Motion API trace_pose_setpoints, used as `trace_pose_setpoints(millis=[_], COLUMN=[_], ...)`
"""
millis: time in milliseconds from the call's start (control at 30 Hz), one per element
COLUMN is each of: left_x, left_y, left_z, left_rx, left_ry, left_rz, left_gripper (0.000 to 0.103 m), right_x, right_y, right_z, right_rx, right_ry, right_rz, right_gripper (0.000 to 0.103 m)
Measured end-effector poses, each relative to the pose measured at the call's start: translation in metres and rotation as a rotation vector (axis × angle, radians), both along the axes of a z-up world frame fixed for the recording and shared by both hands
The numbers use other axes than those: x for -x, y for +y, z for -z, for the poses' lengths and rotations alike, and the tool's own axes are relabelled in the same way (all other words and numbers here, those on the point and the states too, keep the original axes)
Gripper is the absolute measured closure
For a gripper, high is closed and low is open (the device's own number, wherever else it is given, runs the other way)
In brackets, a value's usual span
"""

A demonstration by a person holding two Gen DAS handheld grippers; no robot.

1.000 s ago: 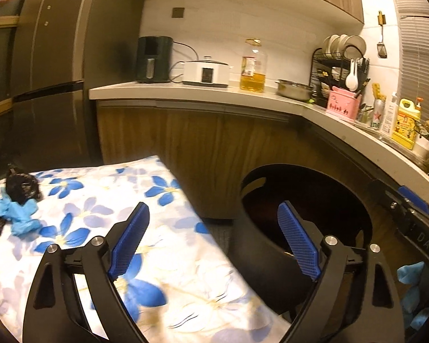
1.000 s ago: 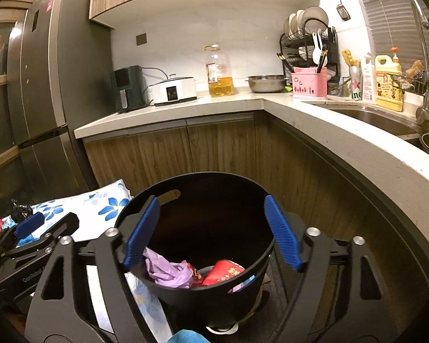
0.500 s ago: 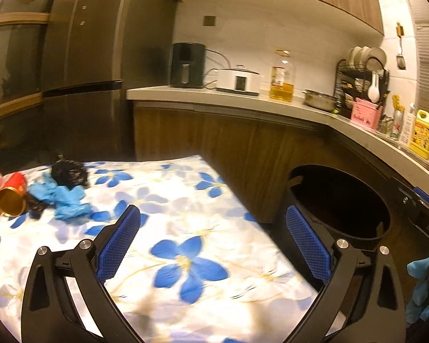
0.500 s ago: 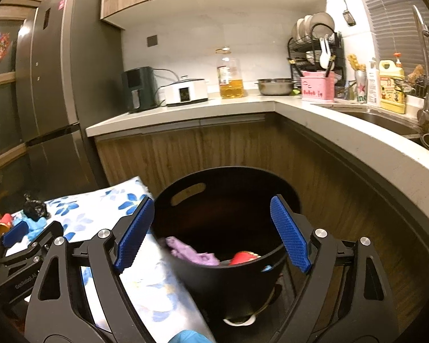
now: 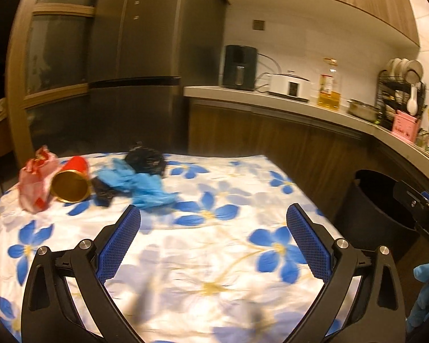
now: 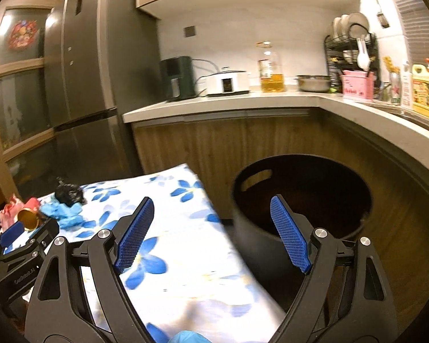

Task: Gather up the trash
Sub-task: 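Move both open tools back over the table toward the remaining trash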

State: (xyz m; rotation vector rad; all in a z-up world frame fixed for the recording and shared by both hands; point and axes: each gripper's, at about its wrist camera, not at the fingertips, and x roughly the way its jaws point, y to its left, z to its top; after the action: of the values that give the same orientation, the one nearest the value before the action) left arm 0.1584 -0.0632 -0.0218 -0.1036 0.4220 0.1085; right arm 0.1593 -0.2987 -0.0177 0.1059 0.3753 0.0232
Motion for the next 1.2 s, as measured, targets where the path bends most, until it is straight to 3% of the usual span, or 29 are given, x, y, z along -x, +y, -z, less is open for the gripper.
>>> trace_pose_setpoints(millis=[500,933,1200], left_x=[0.012,0.014,-0.007], left_y=[0.071,0.171,0.231], left_z=[0.002,-0.004,-0.009], left_rx=[-0.026,-0.043,0.004], left_ry=[-0.006,-0.017,-0.016], left_rz=[-0.149,-0.359,-0.434], left_gripper=[0.006,0.006,0.006], right_x=[-0.018,-0.042,-0.058], right_y=[0.097,0.183,0.216], right_z=[0.01,0.025,0.036], right_rx=[0.03,0.063,0.072], right_ry=[0.013,0.026,0.055], right_rz=[-0.182,-0.325,-0.359], right_gripper=[0.02,0.021,0.021])
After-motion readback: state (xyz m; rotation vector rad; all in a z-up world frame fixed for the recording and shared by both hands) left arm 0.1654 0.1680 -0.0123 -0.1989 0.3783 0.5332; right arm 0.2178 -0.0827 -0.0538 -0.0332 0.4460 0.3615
